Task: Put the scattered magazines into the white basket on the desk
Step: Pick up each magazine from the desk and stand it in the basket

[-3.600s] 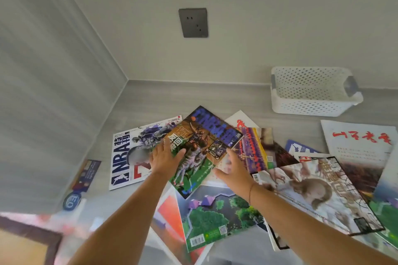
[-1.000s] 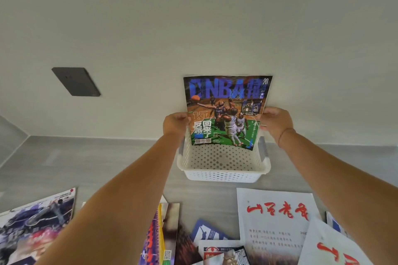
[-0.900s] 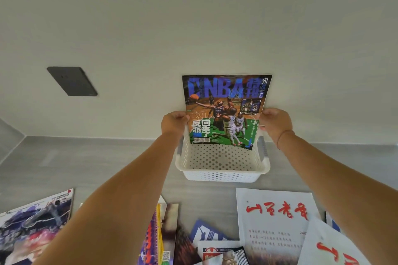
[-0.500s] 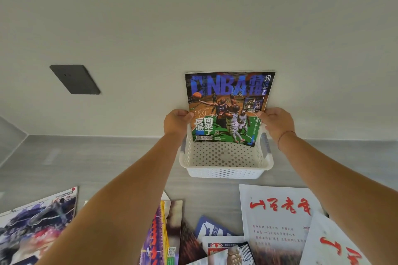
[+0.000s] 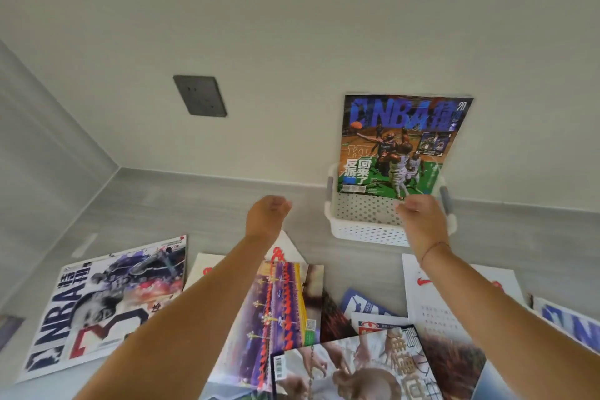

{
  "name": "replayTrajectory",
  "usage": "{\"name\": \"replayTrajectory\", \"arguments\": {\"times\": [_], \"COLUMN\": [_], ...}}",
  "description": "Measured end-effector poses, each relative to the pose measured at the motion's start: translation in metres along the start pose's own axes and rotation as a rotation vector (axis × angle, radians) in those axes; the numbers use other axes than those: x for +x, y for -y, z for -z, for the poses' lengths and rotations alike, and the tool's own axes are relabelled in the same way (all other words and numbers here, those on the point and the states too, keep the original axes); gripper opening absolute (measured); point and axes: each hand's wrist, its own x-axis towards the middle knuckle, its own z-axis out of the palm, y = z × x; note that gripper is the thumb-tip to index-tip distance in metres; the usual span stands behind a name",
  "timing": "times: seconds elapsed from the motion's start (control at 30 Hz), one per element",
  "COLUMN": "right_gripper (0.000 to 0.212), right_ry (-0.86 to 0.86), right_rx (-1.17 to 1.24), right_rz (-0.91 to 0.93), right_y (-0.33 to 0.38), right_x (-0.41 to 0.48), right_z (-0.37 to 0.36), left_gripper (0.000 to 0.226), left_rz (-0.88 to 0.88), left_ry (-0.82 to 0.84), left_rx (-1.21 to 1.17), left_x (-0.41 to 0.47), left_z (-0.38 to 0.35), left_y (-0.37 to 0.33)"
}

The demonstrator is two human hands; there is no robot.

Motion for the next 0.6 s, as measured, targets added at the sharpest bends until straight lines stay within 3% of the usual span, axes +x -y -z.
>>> {"name": "replayTrajectory", "arguments": {"times": [0.13,0.27,0.4,0.6], "right_gripper": [0.024,0.03,0.049,0.048], "right_ry": [0.156,0.328,0.341,0.305], "right_rx": [0.027,-0.065,-0.236,-0.37], "right_rz": [-0.064,-0.124,-0.153,-0.086], "right_y": [-0.011,-0.025,-0.026,-0.024], "right_x": [-0.088,-0.158,-0.193,-0.209], "right_z": [-0.058,-0.106,-0.131,-0.145], "left_gripper": [0.034,0.038,0.054,0.072], "left_rz": [0.066,0.215,0.548,0.848], "left_ry": [0.007,-0.151,-0.408,-0.569], "left_rx": [0.116,0.133,-0.13,-0.544], "left_x": [-0.055,-0.111,-0.158,-0.181], "left_z": [0.043,0.076,0.092,0.088], "left_y": [0.077,0.134,0.165,0.166]}}
